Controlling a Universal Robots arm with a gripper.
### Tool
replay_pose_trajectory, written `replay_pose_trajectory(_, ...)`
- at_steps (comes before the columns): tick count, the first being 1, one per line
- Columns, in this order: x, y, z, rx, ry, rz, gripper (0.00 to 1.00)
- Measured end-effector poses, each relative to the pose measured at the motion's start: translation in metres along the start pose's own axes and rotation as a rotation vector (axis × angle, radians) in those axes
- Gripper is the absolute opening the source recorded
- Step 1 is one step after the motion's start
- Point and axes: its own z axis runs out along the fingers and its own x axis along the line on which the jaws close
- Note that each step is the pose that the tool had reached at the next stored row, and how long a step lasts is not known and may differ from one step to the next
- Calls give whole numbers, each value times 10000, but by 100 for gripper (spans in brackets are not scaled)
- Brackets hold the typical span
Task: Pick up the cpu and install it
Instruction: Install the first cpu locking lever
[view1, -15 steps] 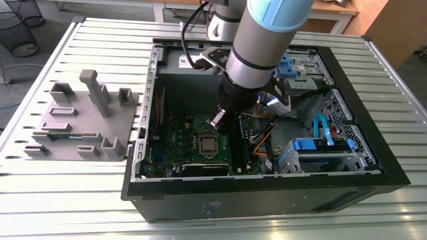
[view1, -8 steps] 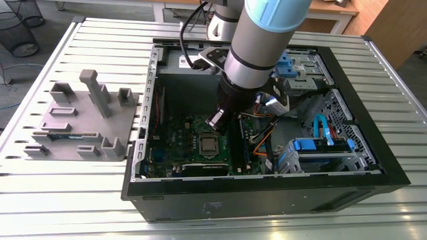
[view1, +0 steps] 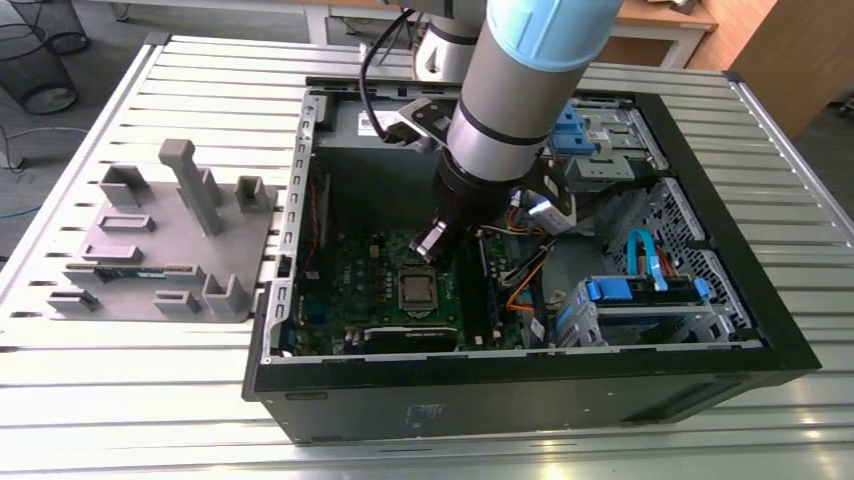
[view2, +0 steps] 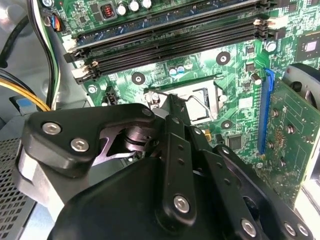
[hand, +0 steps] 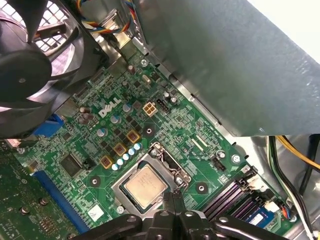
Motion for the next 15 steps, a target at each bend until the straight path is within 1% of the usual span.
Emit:
replay_pose_trajectory(6,-2,-3,25,54,58,9,11)
replay_pose_trajectory(11,-1,-6,39,132,143,91,11)
replay_pose_trajectory(15,-1,-7,42,148,162,218,11)
